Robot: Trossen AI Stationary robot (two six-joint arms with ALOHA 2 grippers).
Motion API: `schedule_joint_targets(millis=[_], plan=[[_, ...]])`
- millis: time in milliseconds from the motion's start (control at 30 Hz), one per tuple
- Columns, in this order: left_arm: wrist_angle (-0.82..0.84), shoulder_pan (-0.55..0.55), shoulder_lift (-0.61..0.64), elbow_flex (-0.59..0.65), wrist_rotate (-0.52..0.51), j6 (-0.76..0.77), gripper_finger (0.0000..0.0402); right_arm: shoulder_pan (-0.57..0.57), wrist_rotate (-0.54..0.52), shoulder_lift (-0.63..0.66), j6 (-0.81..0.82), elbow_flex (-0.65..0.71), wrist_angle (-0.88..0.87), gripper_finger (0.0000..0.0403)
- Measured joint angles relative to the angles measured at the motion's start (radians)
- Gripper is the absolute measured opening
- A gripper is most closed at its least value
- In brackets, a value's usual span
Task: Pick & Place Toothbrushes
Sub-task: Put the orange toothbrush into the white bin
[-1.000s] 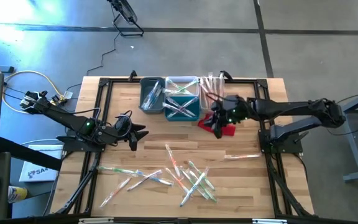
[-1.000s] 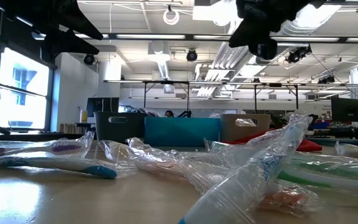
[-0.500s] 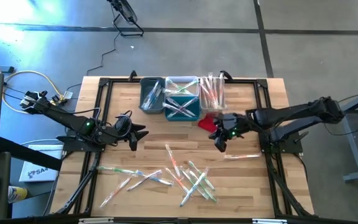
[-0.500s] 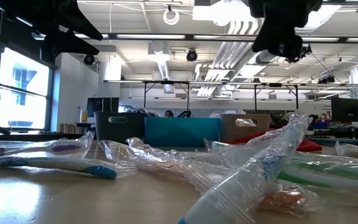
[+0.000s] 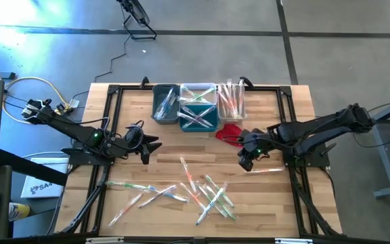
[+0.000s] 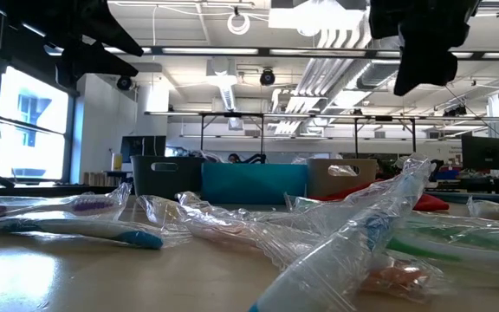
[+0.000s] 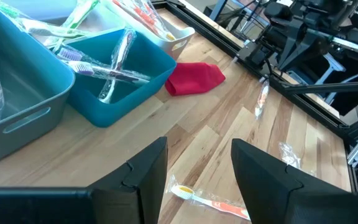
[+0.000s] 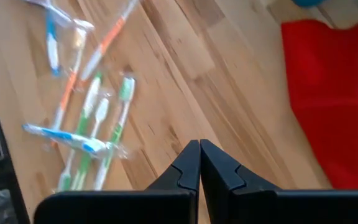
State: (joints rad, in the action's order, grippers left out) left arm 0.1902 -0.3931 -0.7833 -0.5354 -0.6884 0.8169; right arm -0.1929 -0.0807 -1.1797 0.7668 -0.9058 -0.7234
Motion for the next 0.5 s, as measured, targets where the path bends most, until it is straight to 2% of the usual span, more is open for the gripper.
schedule_joint_targets(millis=[267,500], plan=[[0.0,0.0,0.0,0.0,0.0,0.0,0.0175,0.0,0.0,0.0,0.001,0.0,-0.1,0.0003],[0.0,0.0,0.0,0.0,0.0,0.0,0.0175,0.0,0.0,-0.006,0.001,0.0,-0.112,0.0003]])
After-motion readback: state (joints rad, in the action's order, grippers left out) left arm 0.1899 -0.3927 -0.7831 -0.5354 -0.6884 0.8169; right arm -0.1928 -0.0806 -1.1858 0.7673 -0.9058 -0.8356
